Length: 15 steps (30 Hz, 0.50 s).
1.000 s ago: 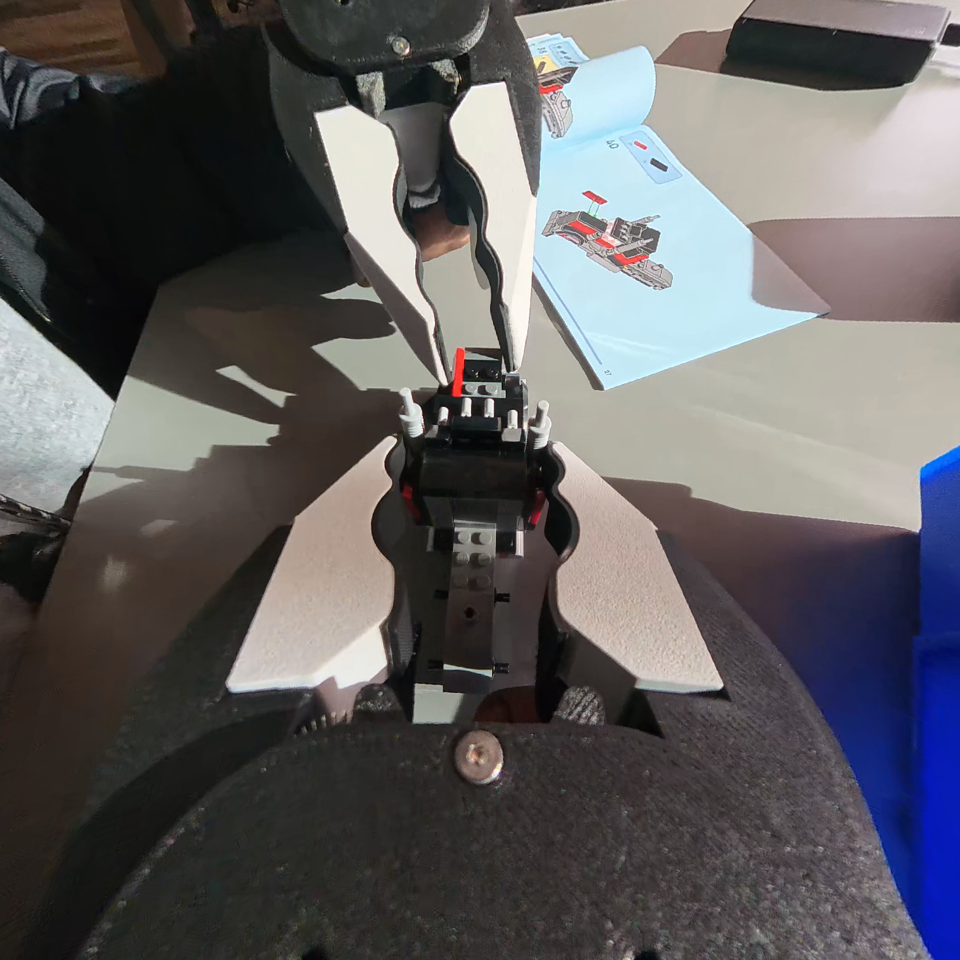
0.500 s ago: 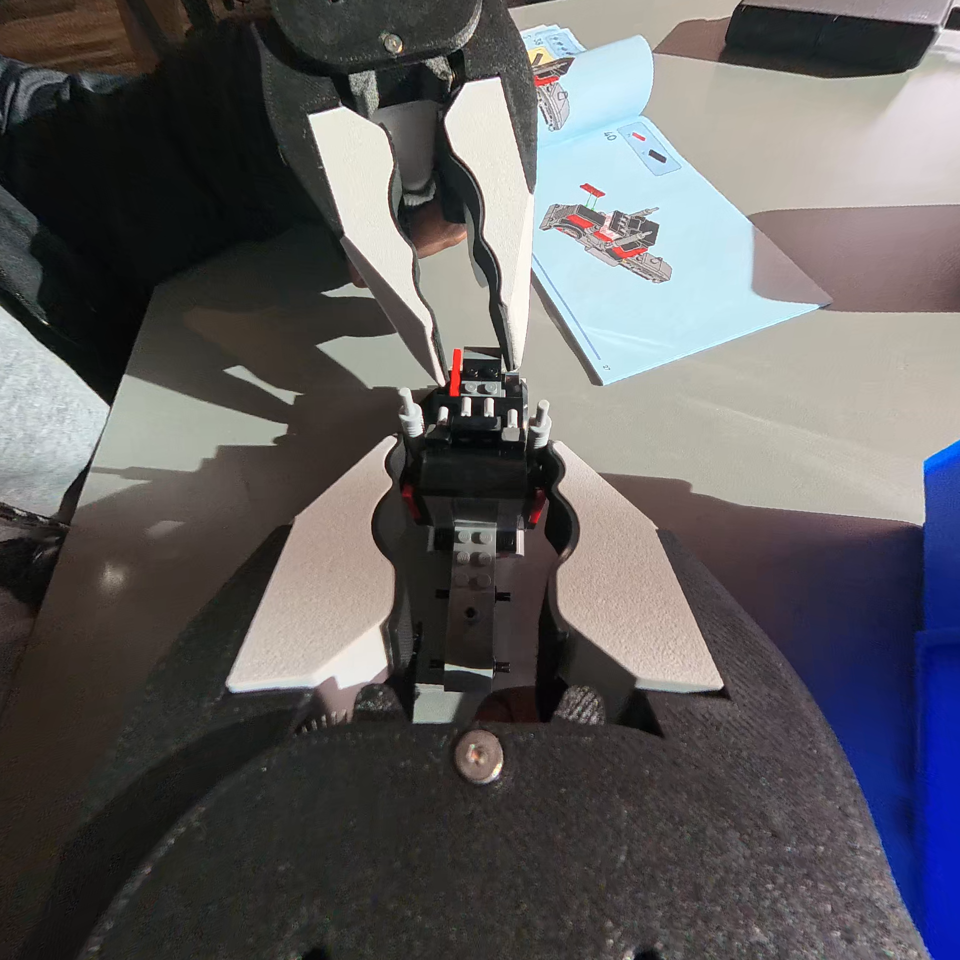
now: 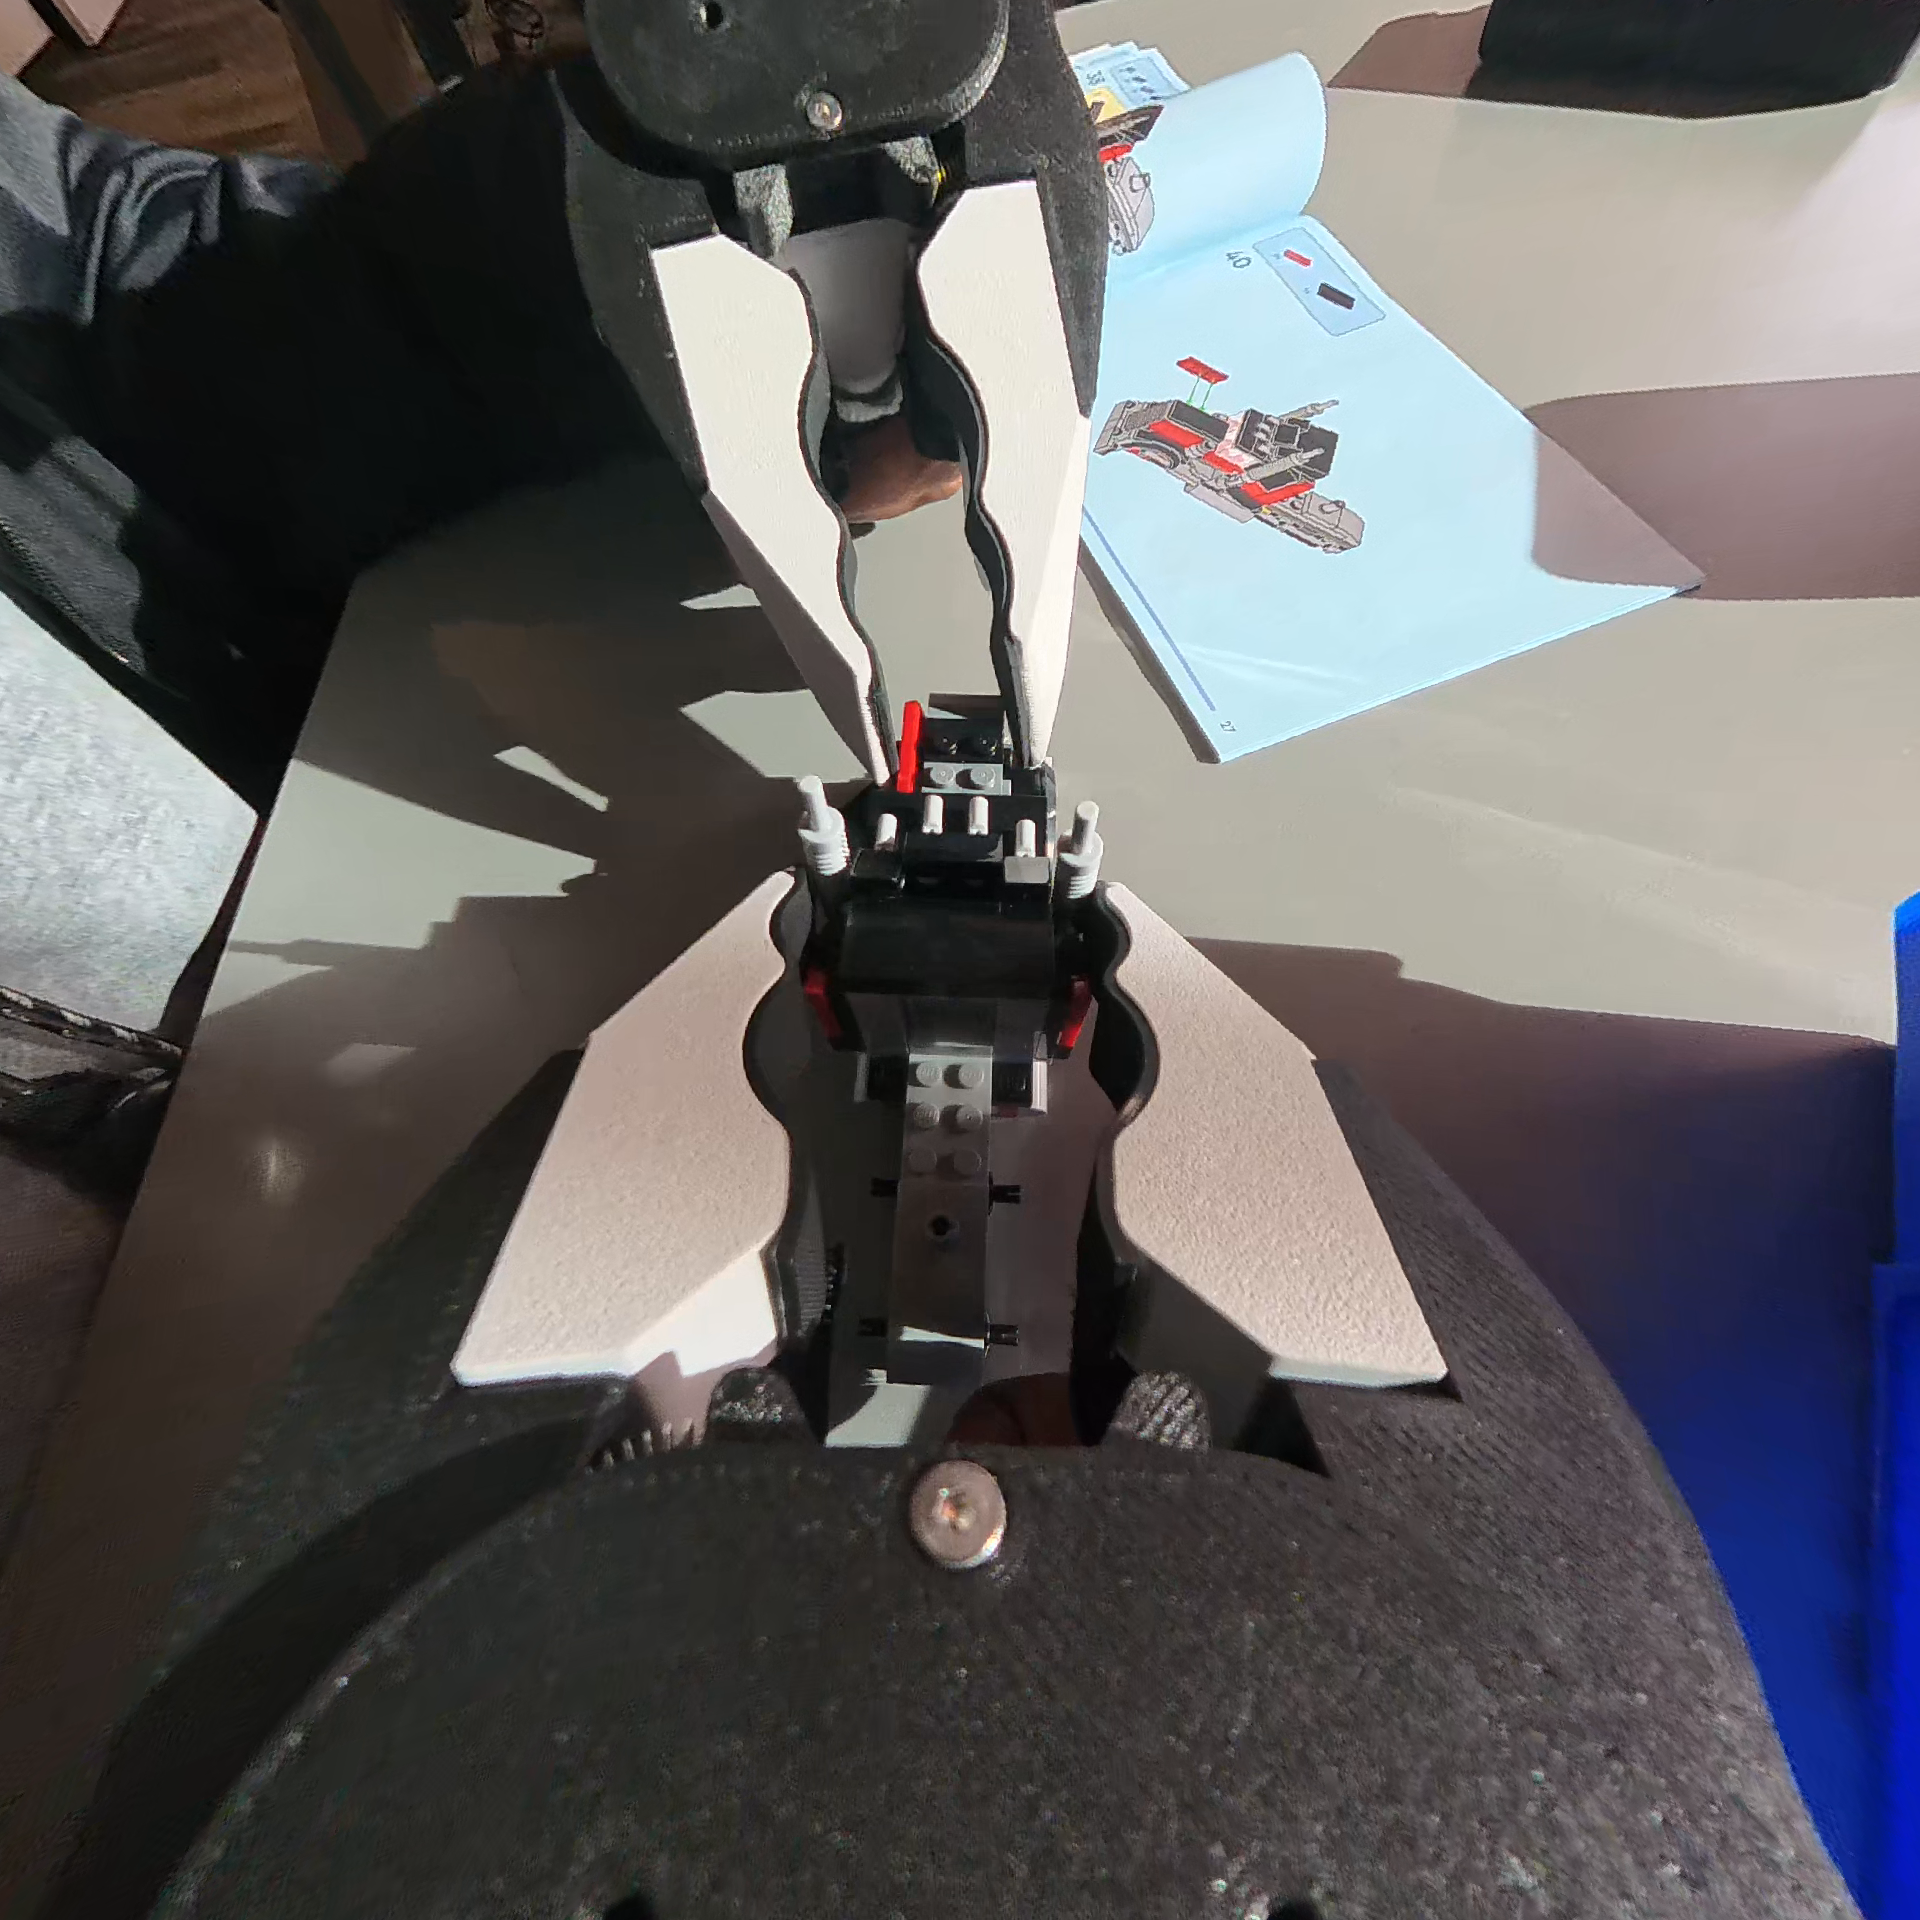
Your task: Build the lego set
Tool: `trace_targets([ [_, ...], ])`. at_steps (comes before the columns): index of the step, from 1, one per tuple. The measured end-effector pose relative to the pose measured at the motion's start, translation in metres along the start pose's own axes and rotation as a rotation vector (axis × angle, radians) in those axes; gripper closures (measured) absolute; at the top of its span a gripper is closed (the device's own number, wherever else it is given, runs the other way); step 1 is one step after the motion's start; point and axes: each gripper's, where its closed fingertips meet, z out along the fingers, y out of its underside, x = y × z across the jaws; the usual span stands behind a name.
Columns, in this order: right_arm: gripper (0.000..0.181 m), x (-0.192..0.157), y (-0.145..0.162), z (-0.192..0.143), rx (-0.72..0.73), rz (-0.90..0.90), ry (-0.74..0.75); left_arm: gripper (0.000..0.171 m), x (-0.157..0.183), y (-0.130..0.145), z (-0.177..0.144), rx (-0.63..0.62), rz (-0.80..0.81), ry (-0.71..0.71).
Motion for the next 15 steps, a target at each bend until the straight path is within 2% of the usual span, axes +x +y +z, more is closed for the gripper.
trace_targets([
  [15, 0.127, -0.0012, -0.0002, 0.0008, -0.001, -0.013, 0.003, 0.147, -0.0001, -0.0002, -0.0002, 0.003, -0.051, 0.041],
])
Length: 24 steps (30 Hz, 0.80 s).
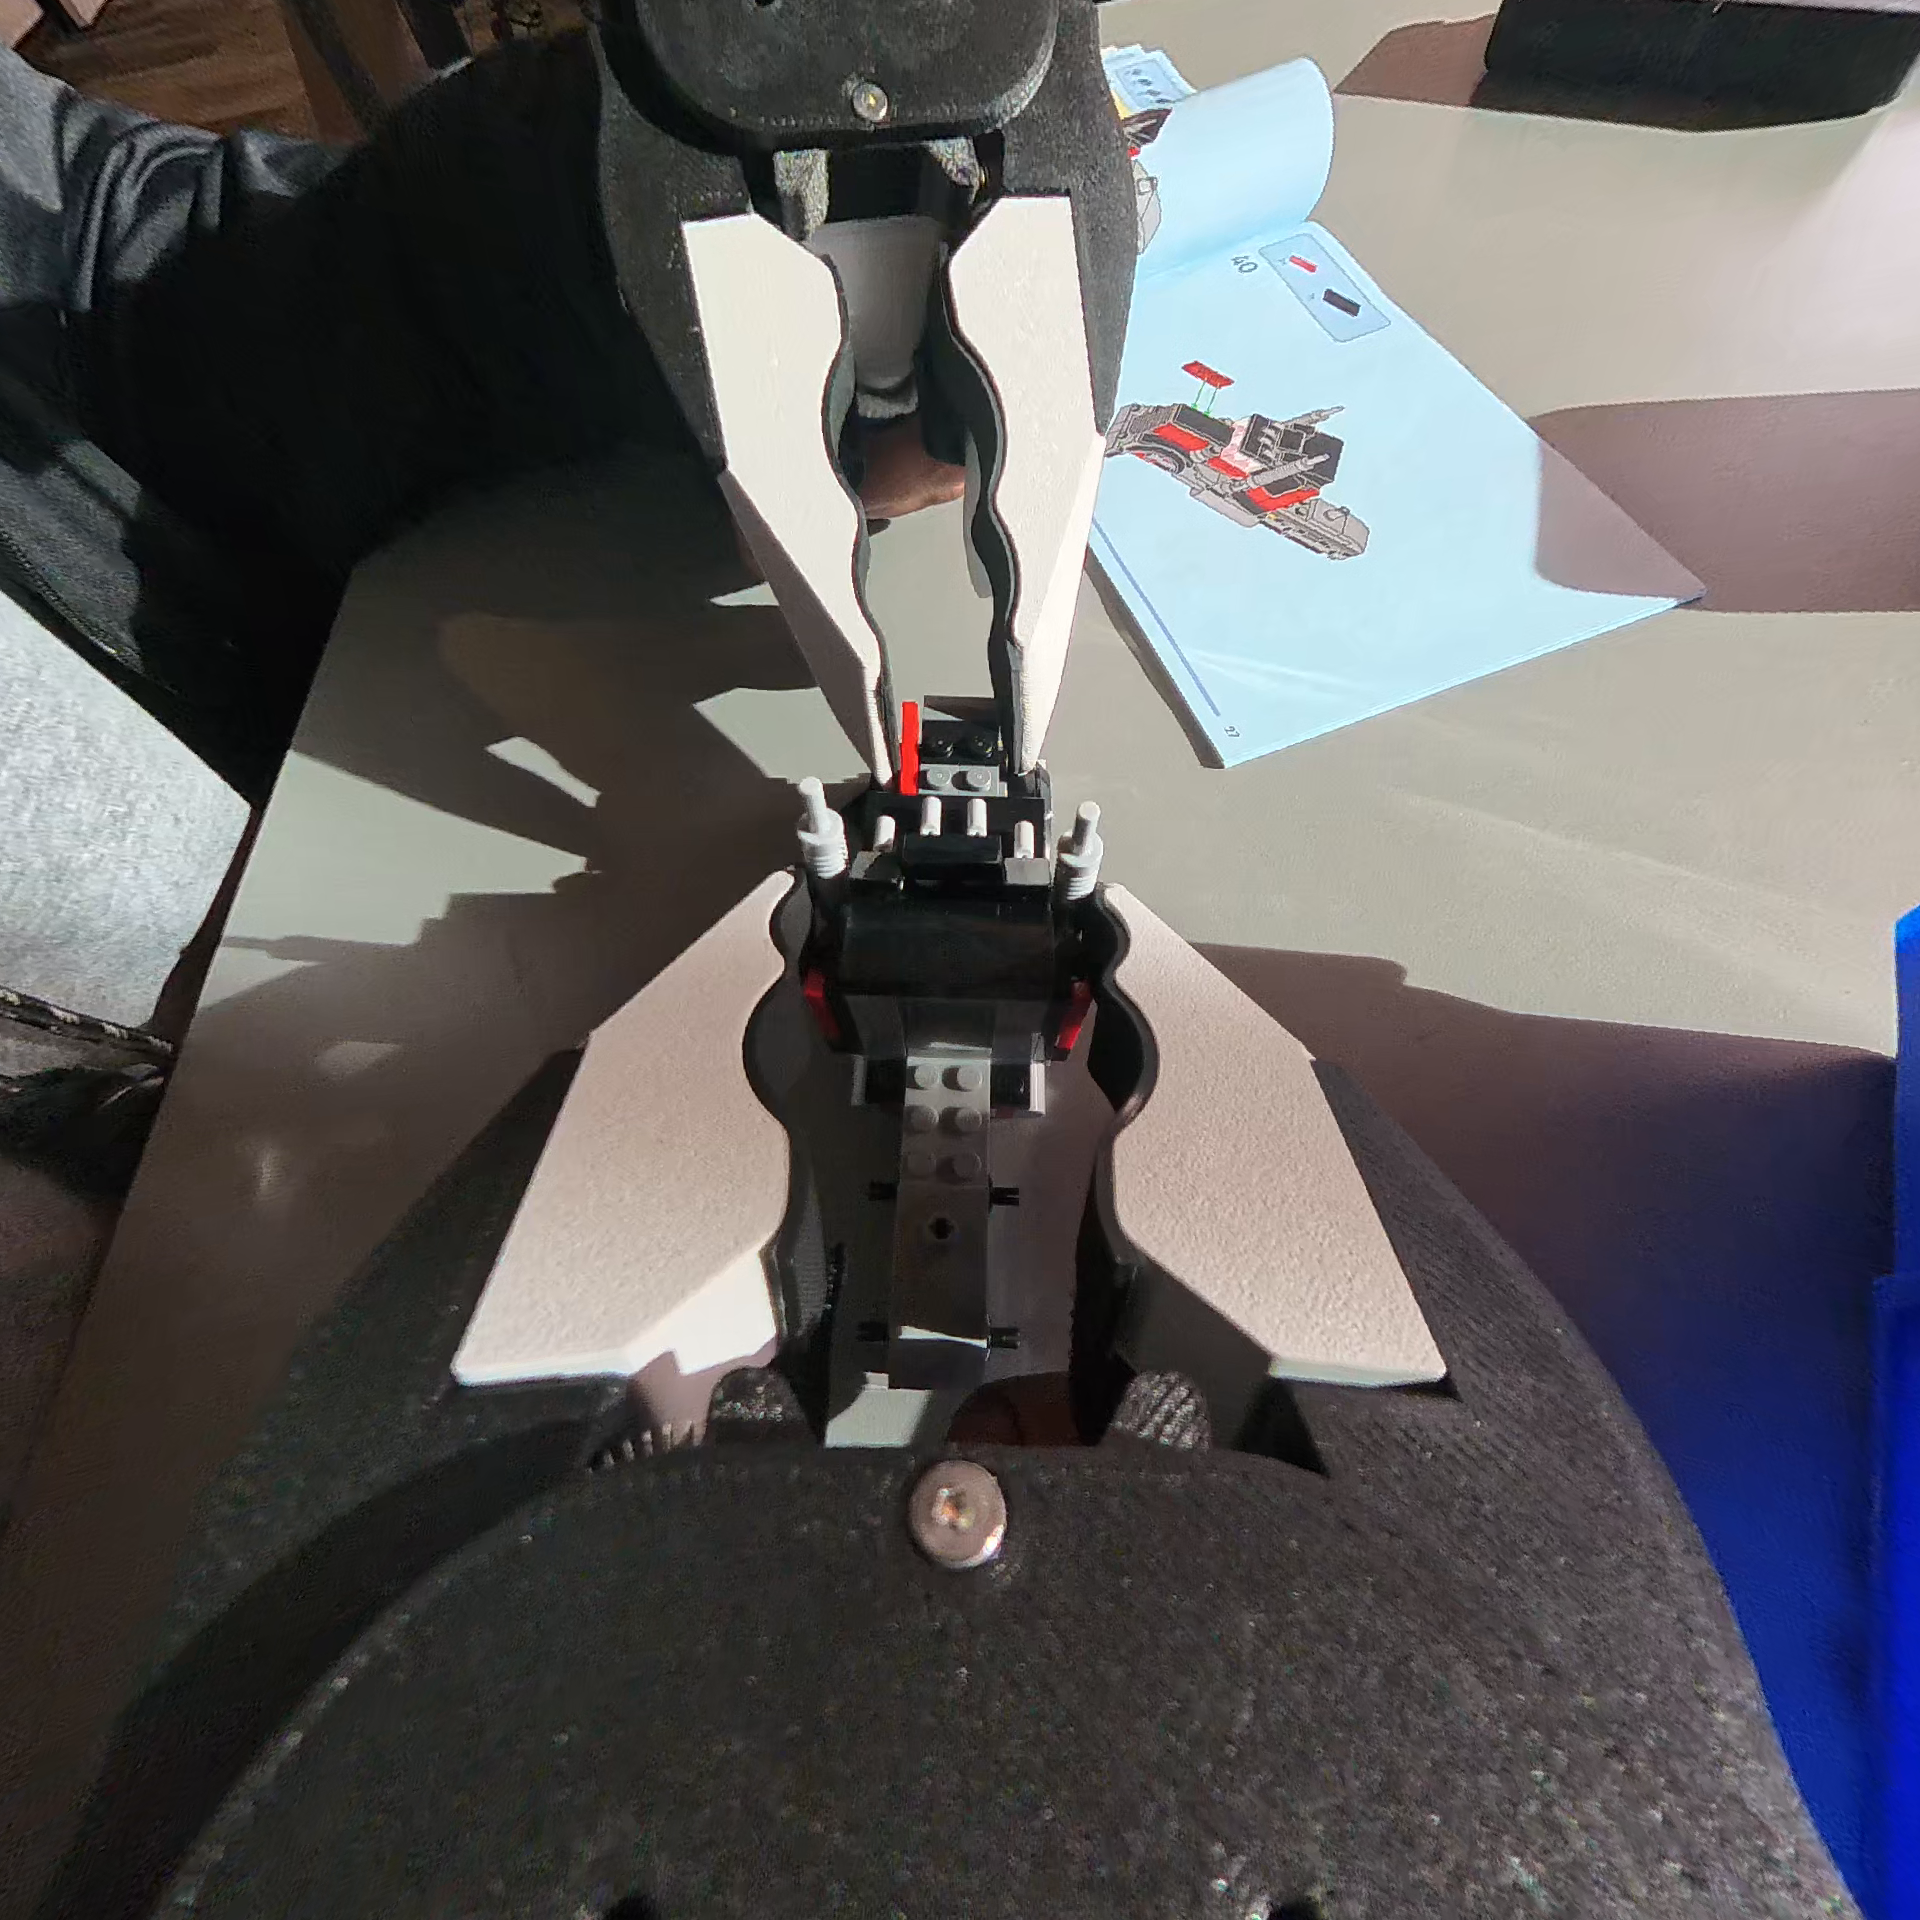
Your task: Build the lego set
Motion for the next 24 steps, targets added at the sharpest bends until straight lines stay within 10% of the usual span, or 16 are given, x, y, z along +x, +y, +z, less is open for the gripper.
trace_targets([
  [21, 0.127, 0.002, 0.000, -0.001, 0.002, -0.038, 0.020, 0.148, 0.000, -0.003, 0.000, 0.017, 0.045, -0.016],
  [24, 0.127, 0.010, 0.002, -0.003, -0.011, -0.054, 0.061, 0.124, -0.005, -0.011, -0.007, 0.087, 0.024, -0.041],
])
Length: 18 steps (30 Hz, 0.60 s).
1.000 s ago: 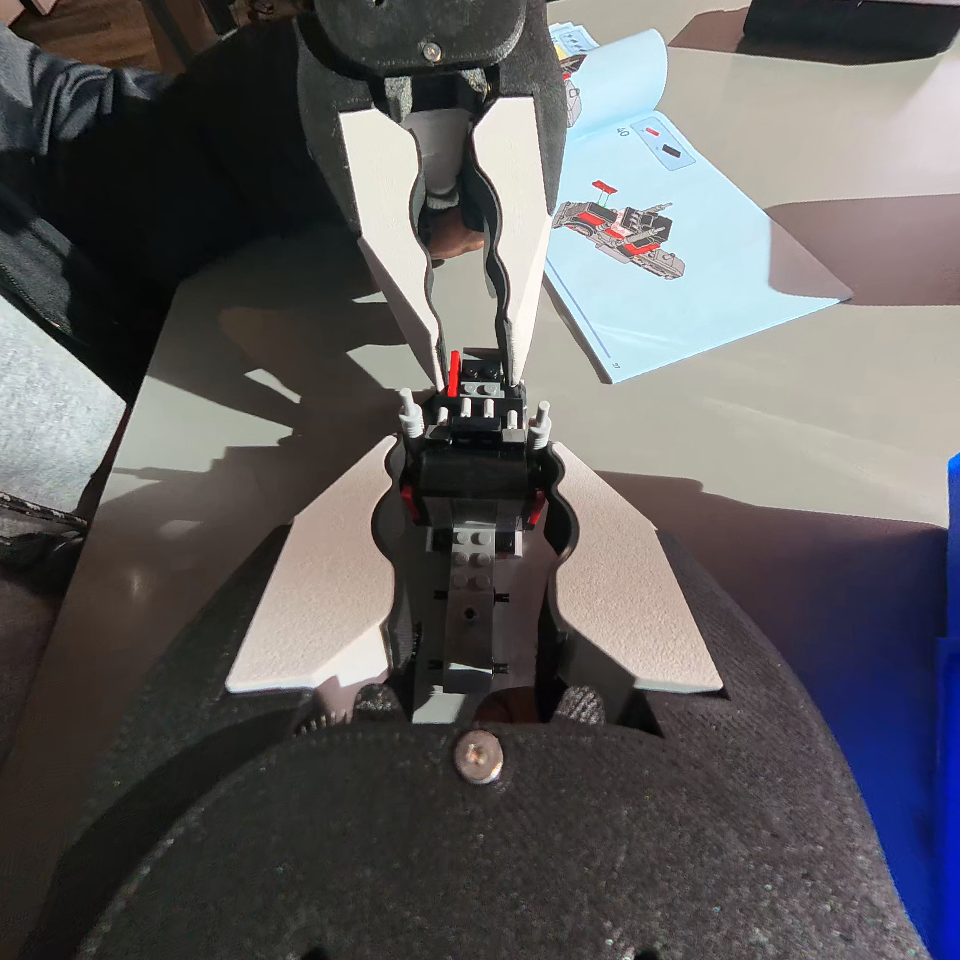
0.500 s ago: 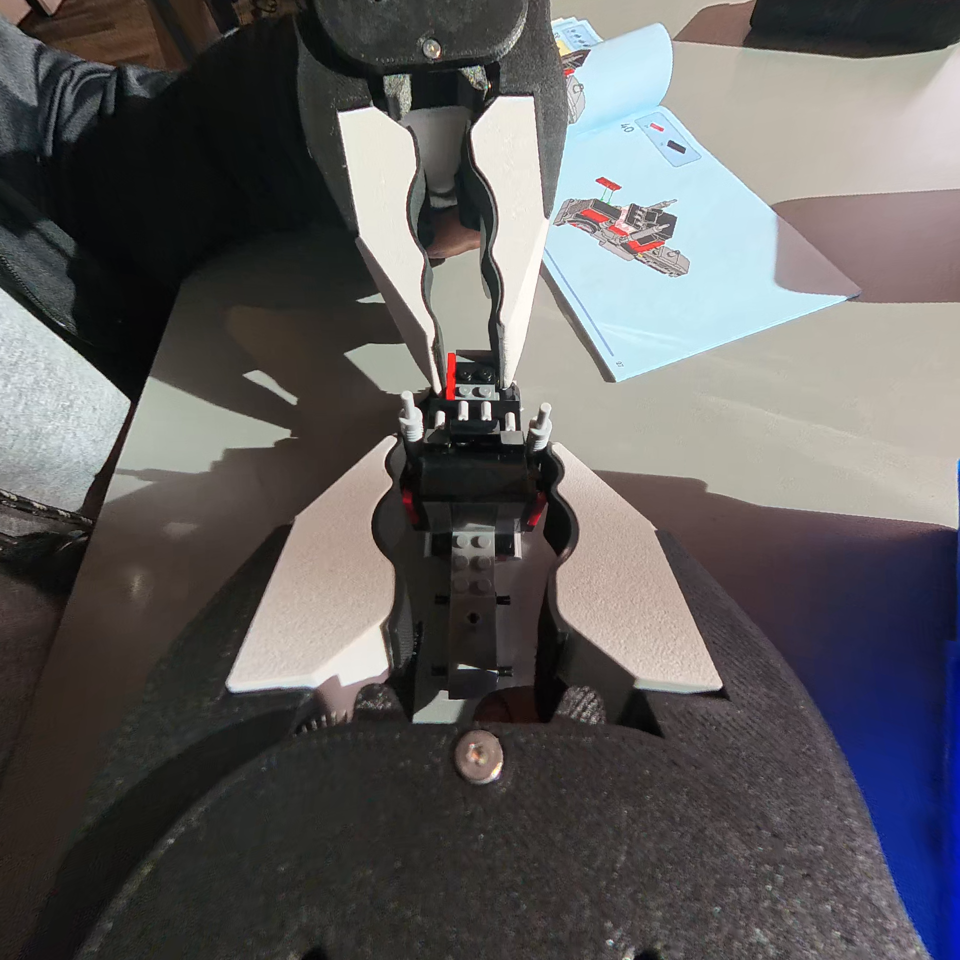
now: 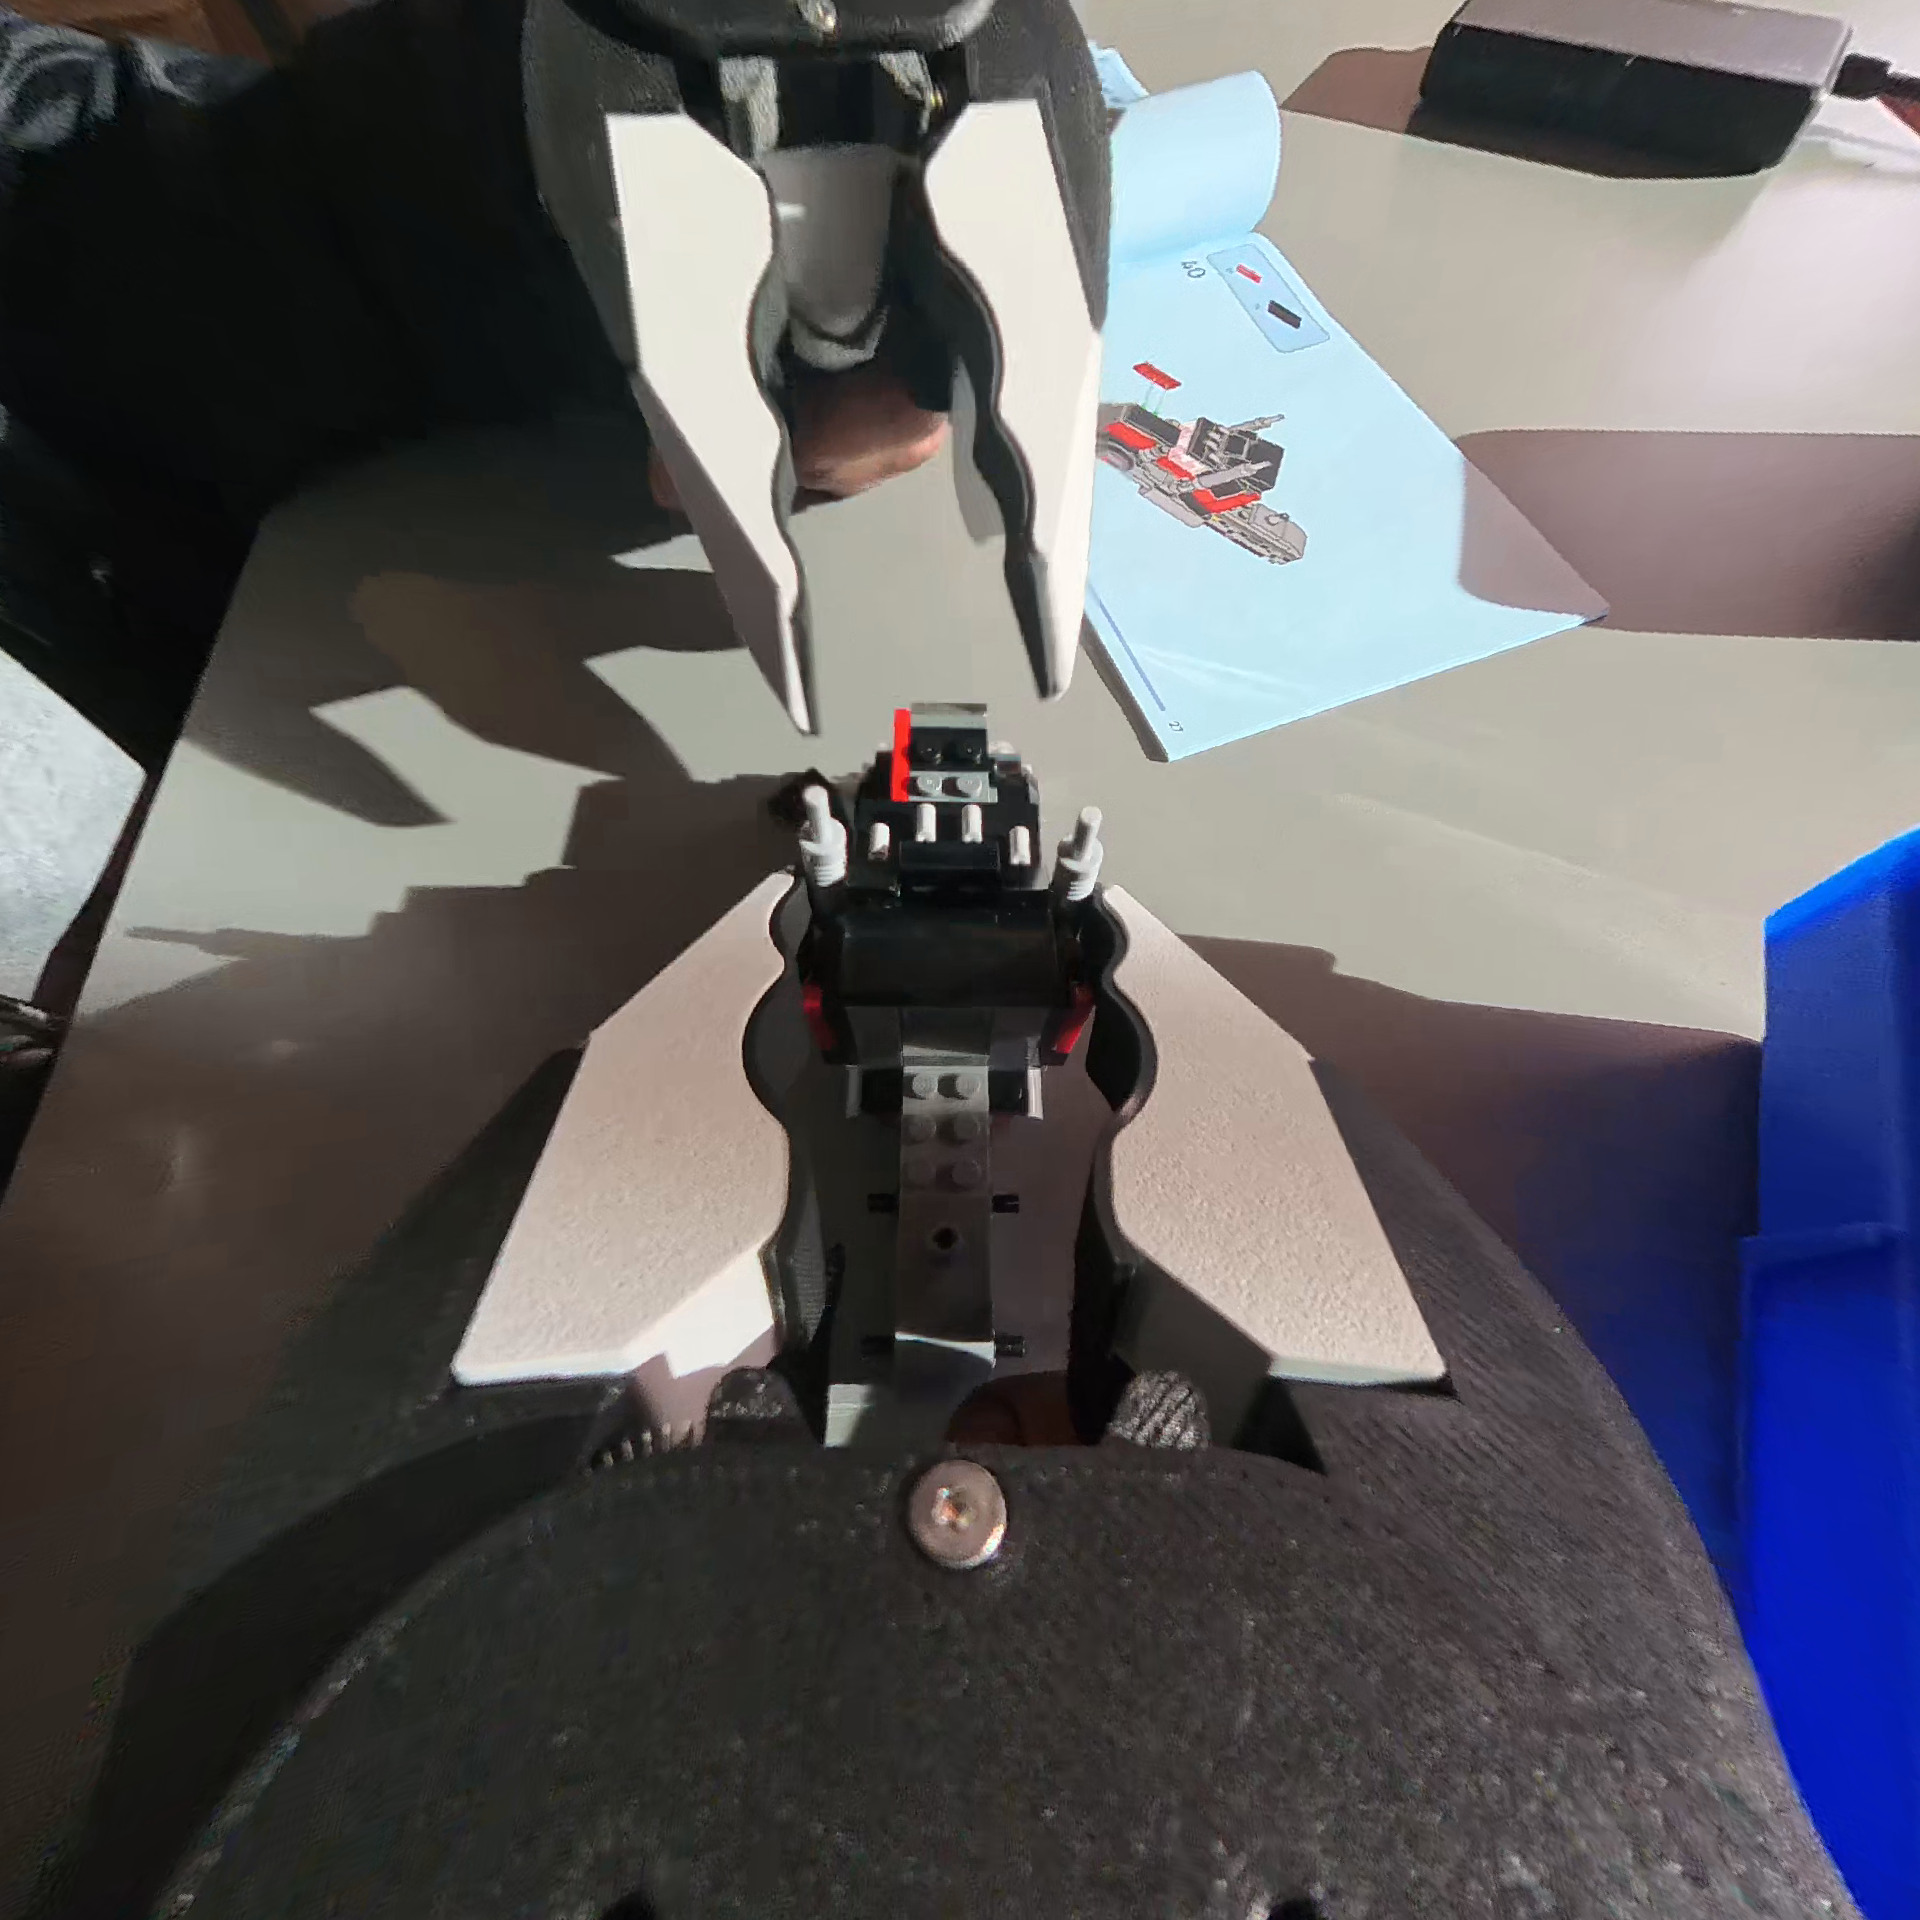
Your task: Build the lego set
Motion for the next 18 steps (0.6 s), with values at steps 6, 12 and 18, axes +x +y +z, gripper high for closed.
trace_targets([
  [6, 0.127, 0.012, -0.020, -0.015, 0.128, 0.094, 0.016, 0.116, -0.022, -0.027, -0.022, 0.213, -0.108, -0.096],
  [12, 0.128, 0.014, -0.044, -0.028, 0.292, 0.240, -0.047, 0.117, -0.029, -0.045, -0.035, 0.389, -0.261, -0.077],
  [18, 0.128, 0.011, -0.044, -0.026, 0.276, 0.203, -0.033, 0.119, -0.017, -0.051, -0.035, 0.440, -0.290, 0.017],
])
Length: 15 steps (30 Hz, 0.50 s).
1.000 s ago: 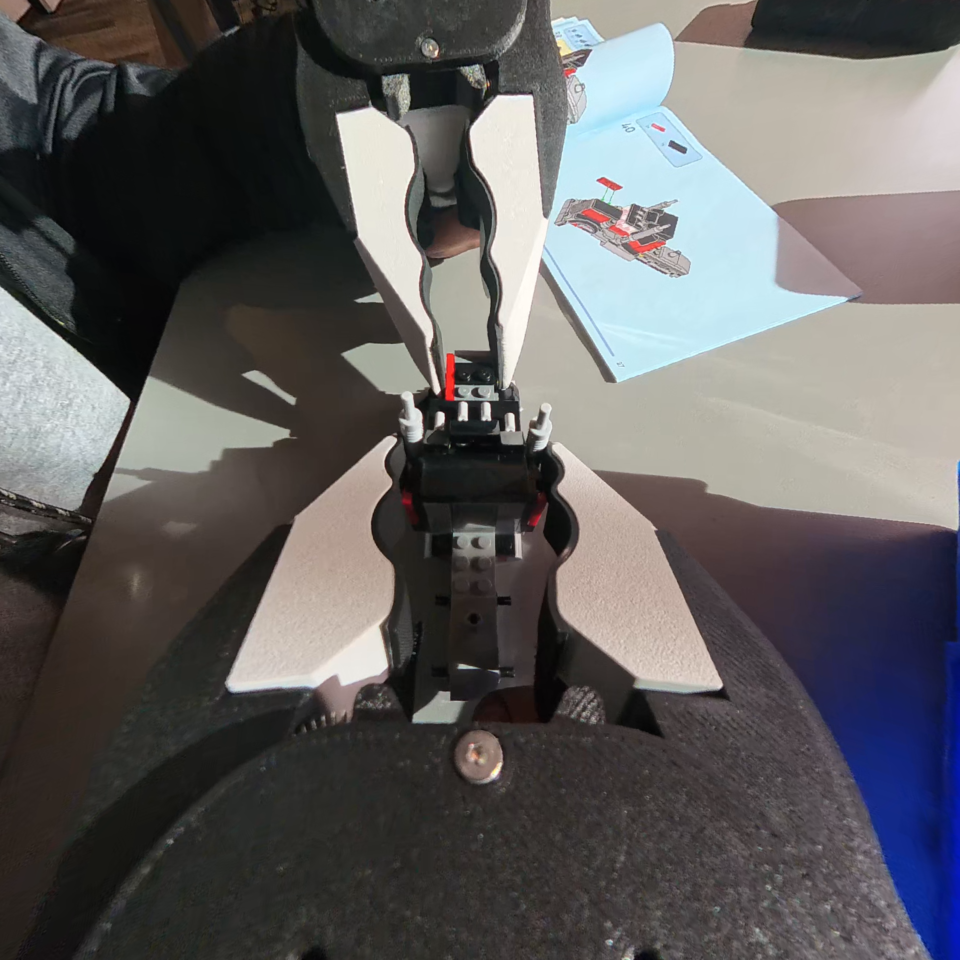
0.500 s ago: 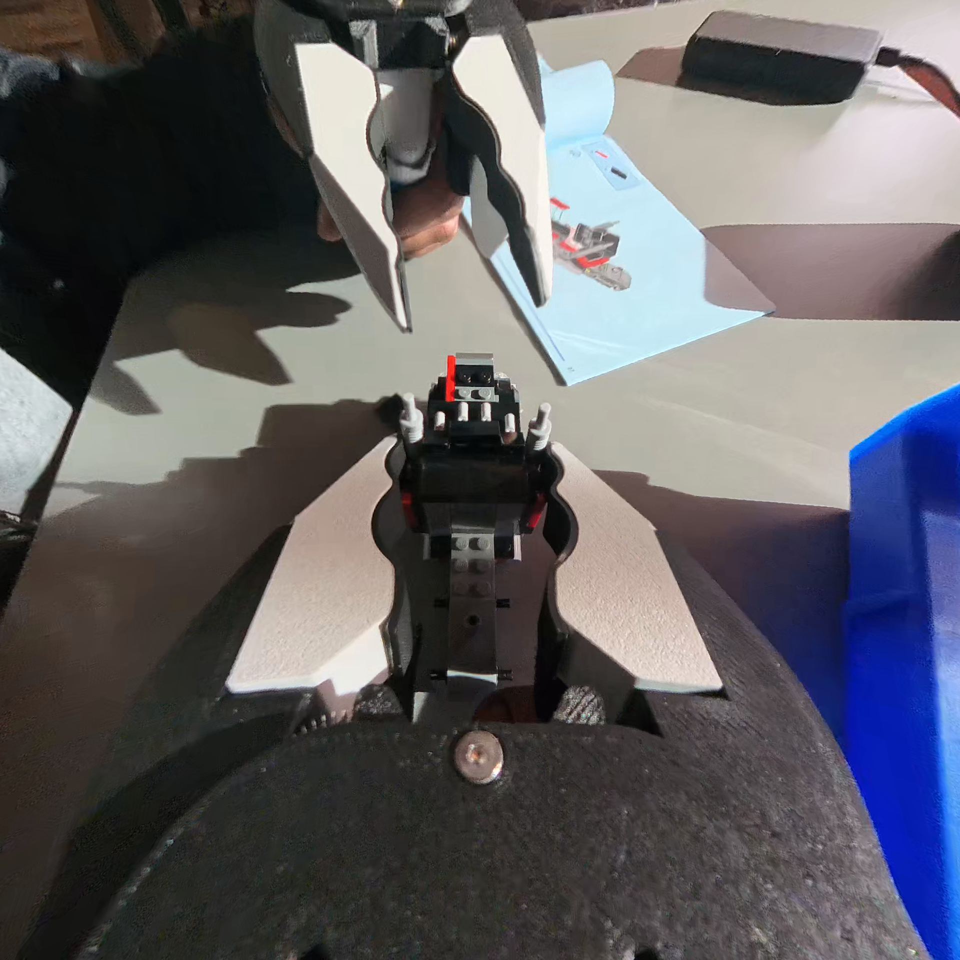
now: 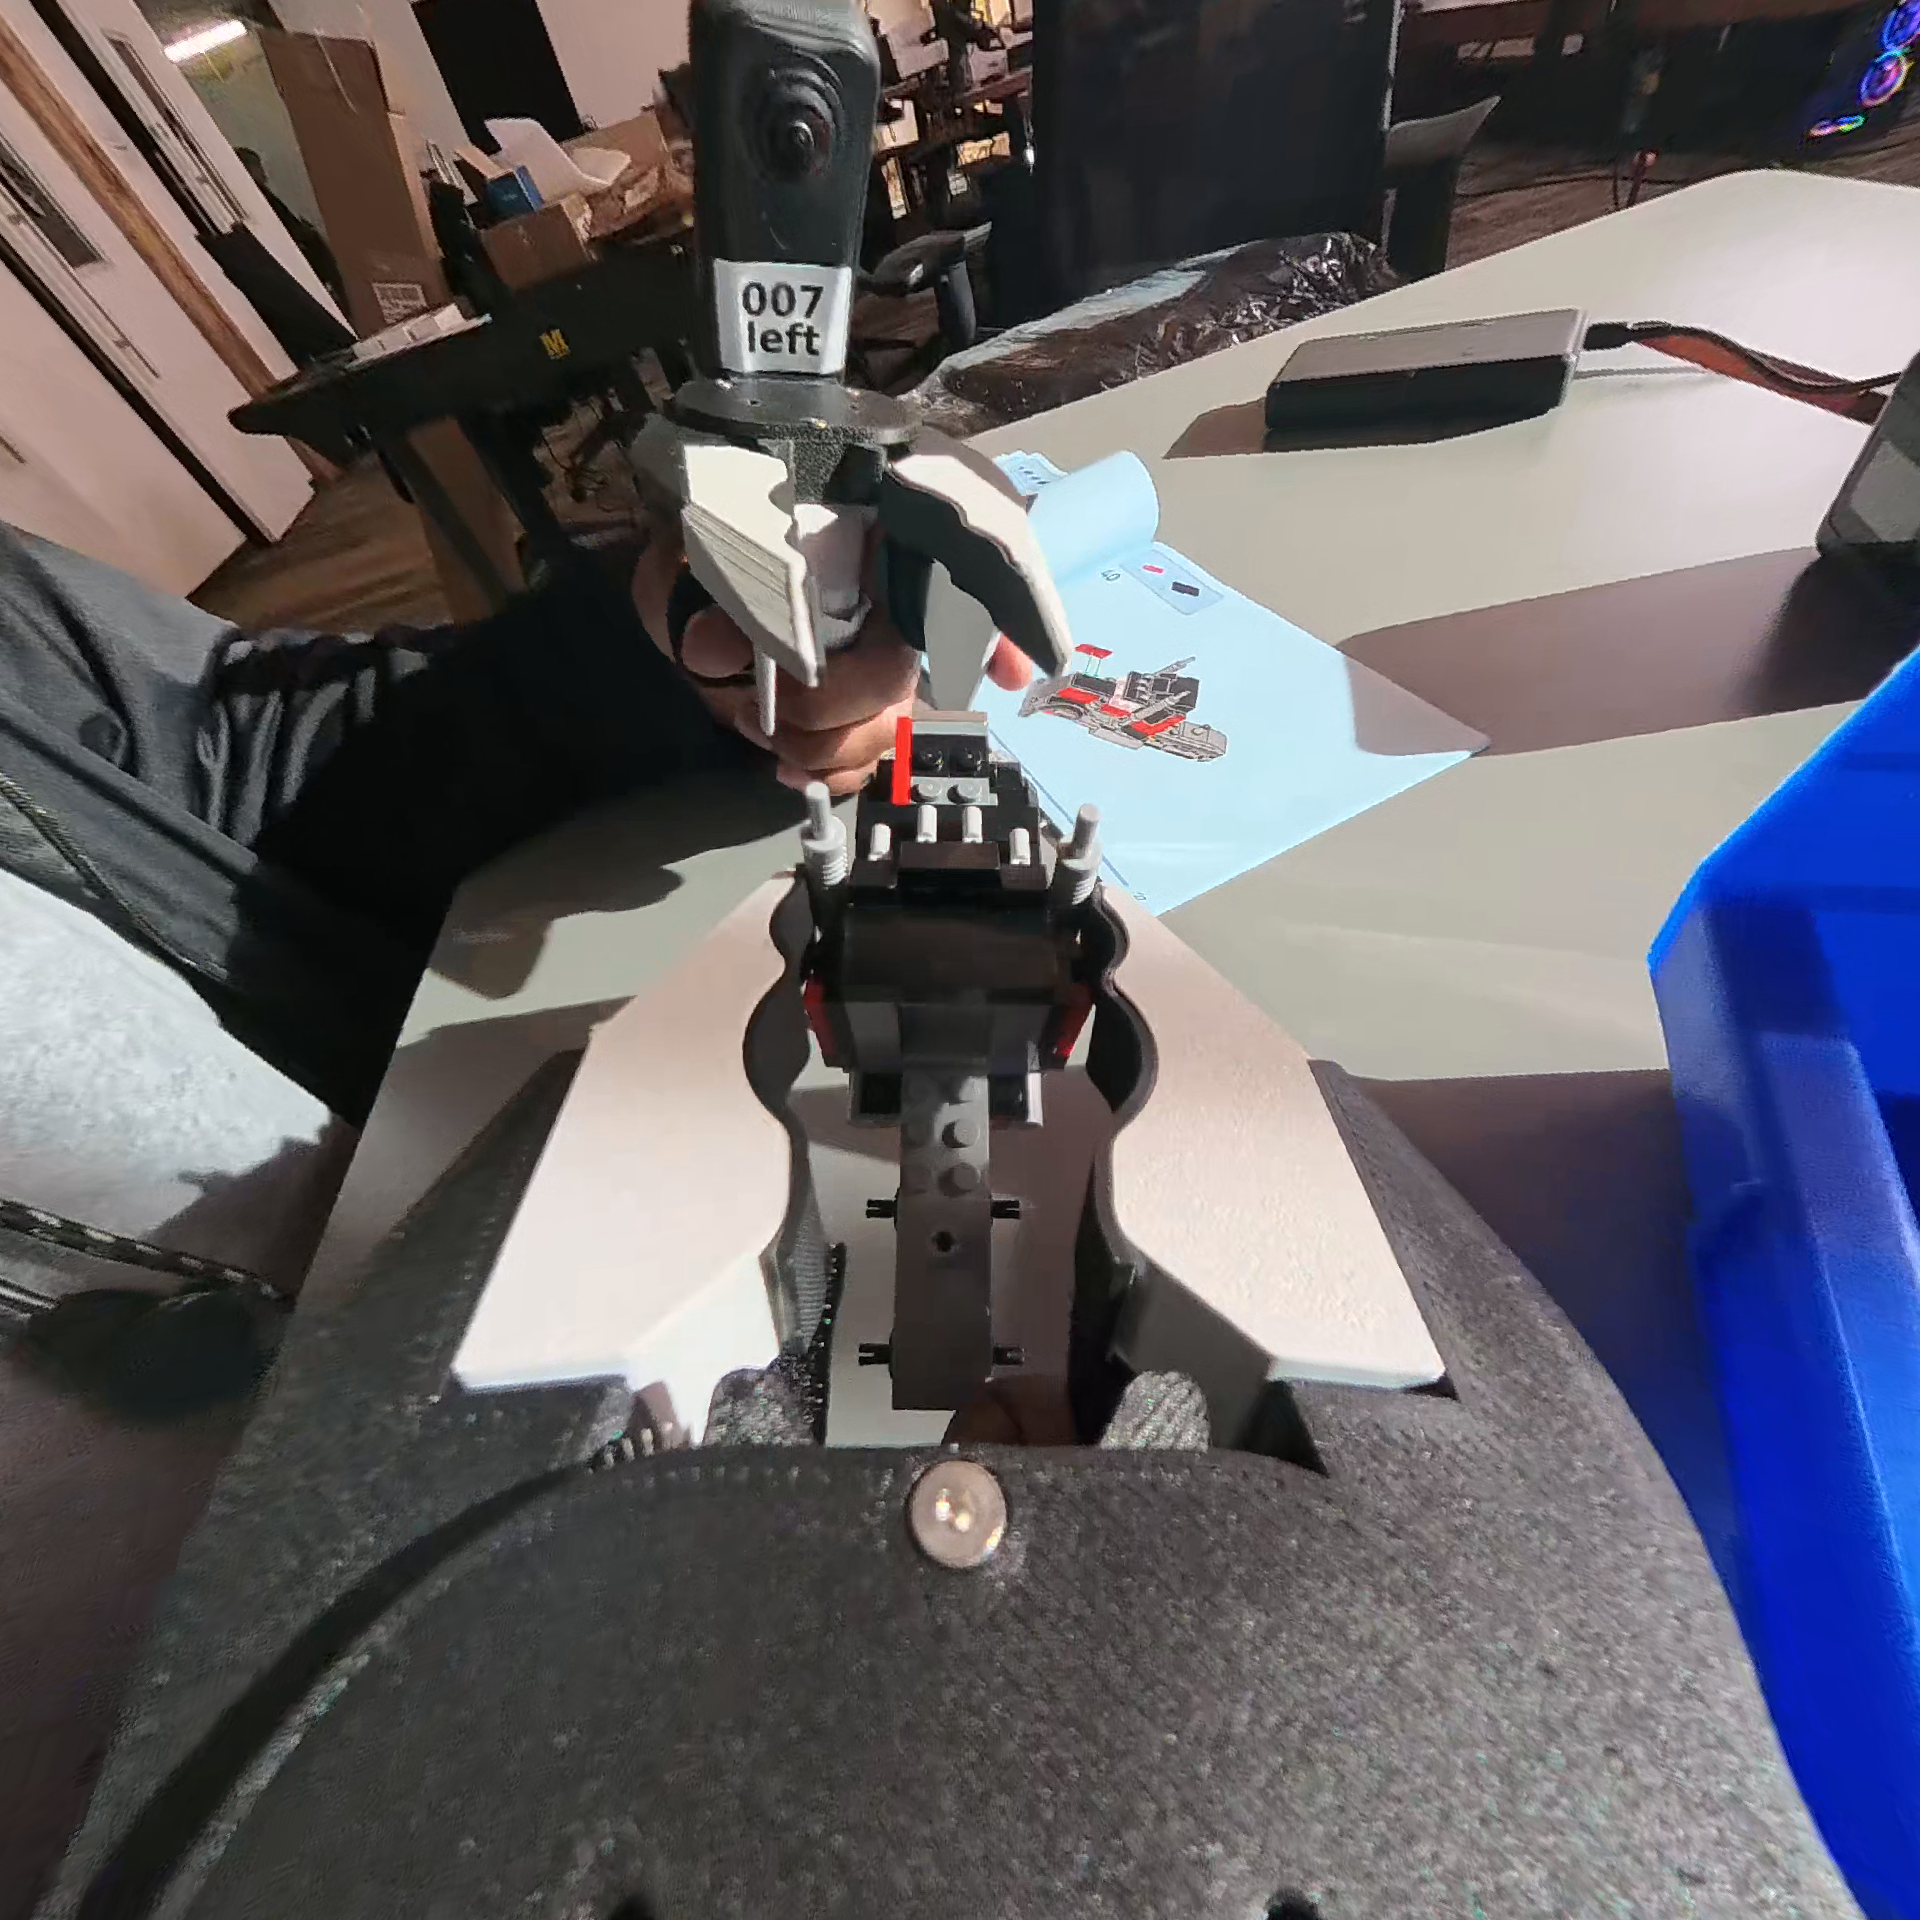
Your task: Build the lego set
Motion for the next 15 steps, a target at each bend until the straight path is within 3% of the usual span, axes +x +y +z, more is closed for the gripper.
trace_targets([
  [5, 0.127, 0.018, 0.022, -0.005, -0.180, -0.163, 0.163, 0.118, -0.005, 0.008, 0.004, -0.052, 0.022, -0.054],
  [15, 0.126, -0.001, 0.063, -0.008, -0.378, -0.235, 0.037, 0.118, -0.001, 0.015, 0.002, -0.089, 0.063, -0.066],
])
